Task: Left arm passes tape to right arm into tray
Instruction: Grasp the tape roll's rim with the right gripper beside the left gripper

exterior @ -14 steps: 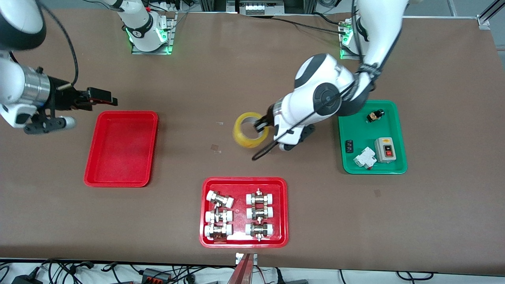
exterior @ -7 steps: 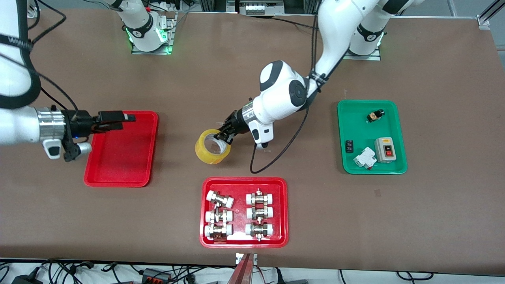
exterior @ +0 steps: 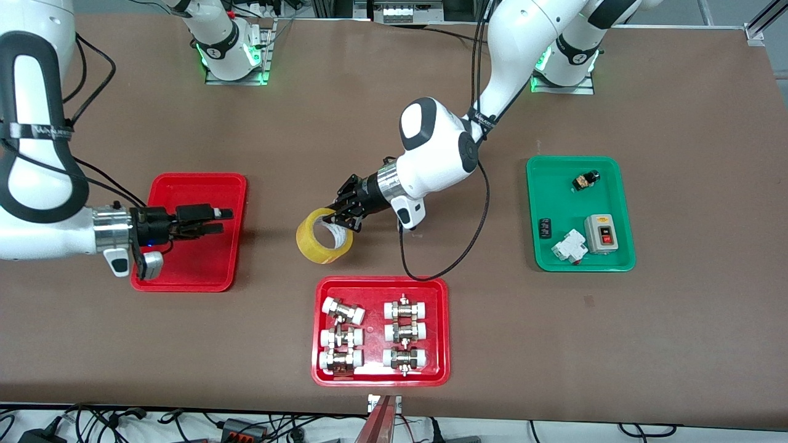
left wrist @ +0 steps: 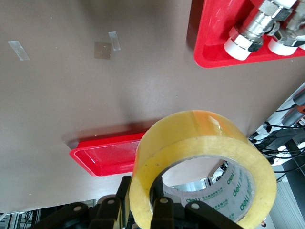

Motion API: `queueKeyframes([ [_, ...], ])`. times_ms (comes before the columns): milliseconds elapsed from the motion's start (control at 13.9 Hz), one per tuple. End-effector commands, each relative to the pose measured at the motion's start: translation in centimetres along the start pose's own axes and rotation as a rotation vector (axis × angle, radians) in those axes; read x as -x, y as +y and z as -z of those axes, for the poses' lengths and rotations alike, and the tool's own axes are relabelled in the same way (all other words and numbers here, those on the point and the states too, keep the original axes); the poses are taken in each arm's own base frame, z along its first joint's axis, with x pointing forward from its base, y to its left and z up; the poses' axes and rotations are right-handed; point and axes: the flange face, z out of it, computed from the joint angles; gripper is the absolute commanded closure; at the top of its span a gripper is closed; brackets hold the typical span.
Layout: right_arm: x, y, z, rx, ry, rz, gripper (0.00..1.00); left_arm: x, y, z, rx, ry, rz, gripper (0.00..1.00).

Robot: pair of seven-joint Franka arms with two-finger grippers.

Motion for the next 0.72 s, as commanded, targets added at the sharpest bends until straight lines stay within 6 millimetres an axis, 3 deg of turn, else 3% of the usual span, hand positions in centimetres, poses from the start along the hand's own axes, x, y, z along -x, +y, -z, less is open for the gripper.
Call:
queueKeyframes([
  [0, -1.6, -1.9, -1.6, 0.002, 0.046, 0.047, 0.0, 0.6, 0.0, -1.1, 0.007, -0.025, 0.014, 0.88],
  [287, -3.7, -3.6, -6.6, 0.029, 0.097, 0.068, 0.0, 0.6, 0.8, -1.7, 0.021, -0.043, 0.024, 0.89],
  [647, -4.6, -5.6, -11.7, 0.081, 0.114, 0.061, 0.0, 0.4, 0.8, -1.9, 0.02, -0.039, 0.019, 0.88],
])
